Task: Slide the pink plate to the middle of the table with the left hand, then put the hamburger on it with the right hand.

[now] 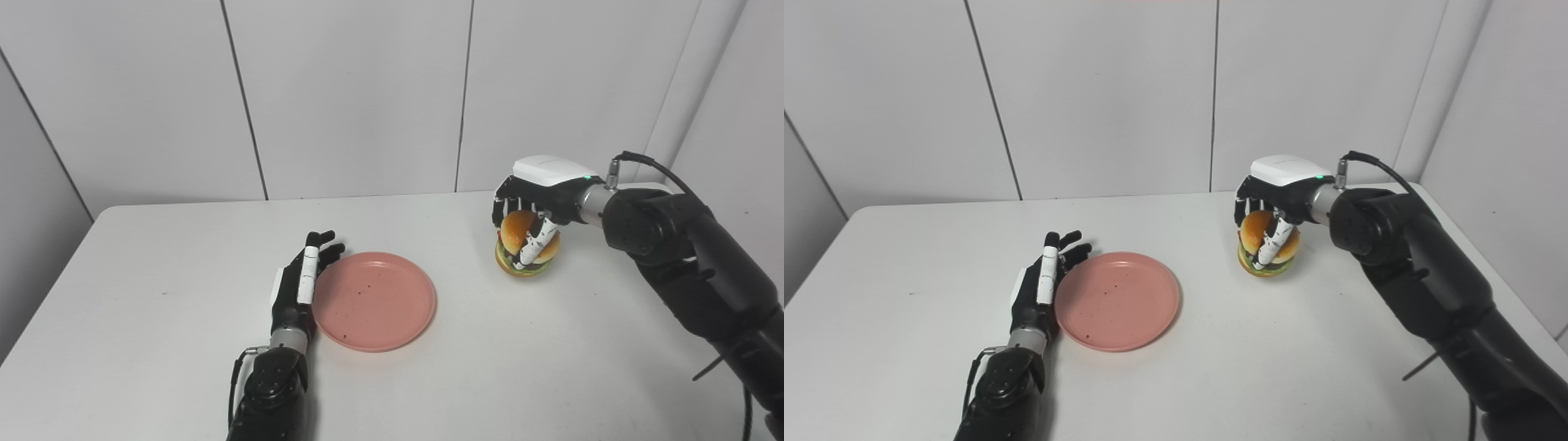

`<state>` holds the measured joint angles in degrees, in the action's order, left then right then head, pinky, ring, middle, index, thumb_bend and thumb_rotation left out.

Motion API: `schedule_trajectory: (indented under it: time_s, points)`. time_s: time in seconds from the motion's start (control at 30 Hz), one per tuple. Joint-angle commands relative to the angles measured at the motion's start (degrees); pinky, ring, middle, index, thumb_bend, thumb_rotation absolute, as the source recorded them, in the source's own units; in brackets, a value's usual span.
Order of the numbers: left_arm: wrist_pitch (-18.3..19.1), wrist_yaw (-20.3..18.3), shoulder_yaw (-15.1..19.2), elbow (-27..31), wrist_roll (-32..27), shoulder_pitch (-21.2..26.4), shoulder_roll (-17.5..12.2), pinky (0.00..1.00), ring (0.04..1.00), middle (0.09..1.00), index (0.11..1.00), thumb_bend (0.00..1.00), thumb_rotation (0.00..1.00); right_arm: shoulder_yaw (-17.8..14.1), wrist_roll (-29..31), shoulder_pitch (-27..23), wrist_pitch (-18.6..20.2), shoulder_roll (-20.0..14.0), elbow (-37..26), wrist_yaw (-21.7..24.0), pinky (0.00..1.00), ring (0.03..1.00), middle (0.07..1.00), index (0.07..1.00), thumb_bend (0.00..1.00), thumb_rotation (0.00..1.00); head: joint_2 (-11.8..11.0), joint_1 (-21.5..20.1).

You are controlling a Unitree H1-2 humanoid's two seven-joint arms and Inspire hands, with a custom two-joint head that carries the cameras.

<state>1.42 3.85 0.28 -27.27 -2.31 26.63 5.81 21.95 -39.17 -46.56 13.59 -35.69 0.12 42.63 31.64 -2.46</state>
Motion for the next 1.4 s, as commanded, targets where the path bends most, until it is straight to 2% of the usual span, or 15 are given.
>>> schedule_trajectory:
  time_s: [0.0, 0.17, 0.3, 0.5, 0.6, 0.63, 0.67, 0.77, 0.87, 0.97, 1.0, 1.1, 1.2, 1.33, 1.37]
  points:
    - [3.1, -0.5, -1.2, -2.1, 0.1, -0.6, 2.2, 0.84, 0.832, 0.752, 0.776, 0.88, 0.97, -0.6, -0.1, -4.3, -2.3, 0.5, -0.4, -1.5, 0.46, 0.529, 0.486, 0.498, 0.53, 0.00, 0.0, 0.6]
    - [2.8, -0.2, -1.1, -2.8, 0.1, -0.3, 3.2, 0.90, 0.850, 0.773, 0.796, 0.91, 0.96, -0.3, 0.3, -5.3, -3.7, 3.6, 1.6, -3.3, 0.39, 0.483, 0.469, 0.512, 0.53, 0.00, 0.1, 2.2]
    - [2.2, 0.7, -1.2, -3.6, 0.6, -0.2, 4.0, 0.86, 0.837, 0.762, 0.799, 0.90, 0.95, 0.4, 0.7, -6.3, -5.9, 5.5, 3.3, -3.5, 0.38, 0.476, 0.477, 0.504, 0.53, 0.00, 0.1, 4.2]
    - [1.3, 1.3, -1.6, -4.4, 1.4, -0.1, 4.9, 0.80, 0.818, 0.753, 0.775, 0.88, 0.95, 1.3, 0.5, -7.1, -6.2, 8.8, 3.4, -3.1, 0.38, 0.484, 0.473, 0.508, 0.53, 0.00, 0.0, 6.4]
    - [1.9, 1.7, -1.4, -4.3, 1.3, -0.1, 5.2, 0.71, 0.812, 0.752, 0.812, 0.90, 0.94, 3.0, -0.5, -8.2, -6.5, 10.7, 5.1, -3.1, 0.42, 0.510, 0.480, 0.503, 0.53, 0.00, -0.1, 7.4]
    - [1.9, 1.8, -1.4, -4.3, 1.3, -0.1, 5.3, 0.73, 0.815, 0.751, 0.828, 0.91, 0.95, 3.3, -0.6, -8.4, -6.4, 11.5, 5.9, -3.3, 0.41, 0.501, 0.472, 0.507, 0.53, 0.00, -0.1, 7.8]
    - [2.0, 1.8, -1.5, -4.2, 1.3, -0.2, 5.3, 0.78, 0.821, 0.751, 0.842, 0.91, 0.95, 3.6, -0.5, -8.7, -6.3, 12.1, 6.6, -3.5, 0.45, 0.555, 0.553, 0.500, 0.53, 0.07, 0.0, 7.9]
    - [1.8, 1.8, -1.3, -4.2, 1.1, -0.3, 5.4, 0.84, 0.815, 0.743, 0.866, 0.90, 0.94, 4.3, -0.4, -9.4, -6.7, 13.7, 8.8, -3.9, 0.55, 0.636, 0.651, 0.492, 0.52, 0.13, 0.1, 8.5]
    - [1.6, 1.7, -0.9, -4.1, 0.8, -0.4, 5.4, 0.90, 0.832, 0.742, 0.874, 0.90, 0.94, 5.0, -0.8, -9.7, -6.2, 14.8, 9.3, -3.9, 0.43, 0.520, 0.583, 0.492, 0.52, 0.13, 0.2, 8.9]
    - [1.8, 1.5, -0.7, -3.7, 0.6, -0.5, 5.3, 0.92, 0.839, 0.738, 0.871, 0.90, 0.94, 5.5, -1.0, -9.7, -5.7, 15.9, 9.7, -3.8, 0.36, 0.464, 0.551, 0.493, 0.52, 0.13, 0.3, 9.2]
    - [1.8, 1.5, -0.7, -3.7, 0.6, -0.5, 5.4, 0.92, 0.842, 0.735, 0.866, 0.91, 0.94, 5.6, -1.0, -9.6, -5.8, 16.2, 9.8, -3.9, 0.32, 0.422, 0.518, 0.492, 0.53, 0.07, 0.3, 9.3]
    - [1.6, 1.4, -0.7, -3.8, 0.6, -0.5, 5.4, 0.91, 0.838, 0.743, 0.855, 0.91, 0.93, 6.1, -1.1, -9.5, -6.0, 16.8, 10.2, -3.7, 0.32, 0.424, 0.444, 0.527, 0.53, 0.01, 0.5, 9.4]
    - [2.0, 1.6, -0.9, -3.6, 0.9, -0.5, 5.5, 0.90, 0.832, 0.747, 0.854, 0.91, 0.93, 6.4, -1.2, -9.2, -6.3, 17.5, 10.7, -4.2, 0.33, 0.433, 0.439, 0.527, 0.53, 0.00, 0.7, 9.3]
    - [2.4, 1.7, -0.9, -3.3, 1.0, -0.5, 5.4, 0.86, 0.816, 0.738, 0.858, 0.91, 0.93, 6.9, -2.1, -8.6, -6.1, 17.7, 11.2, -4.7, 0.28, 0.379, 0.468, 0.501, 0.53, 0.00, 0.7, 9.1]
    - [2.5, 1.6, -1.0, -3.1, 1.0, -0.6, 5.3, 0.86, 0.820, 0.736, 0.859, 0.91, 0.94, 6.9, -2.0, -8.5, -6.3, 17.7, 11.6, -4.9, 0.30, 0.408, 0.449, 0.513, 0.53, 0.00, 0.7, 9.0]
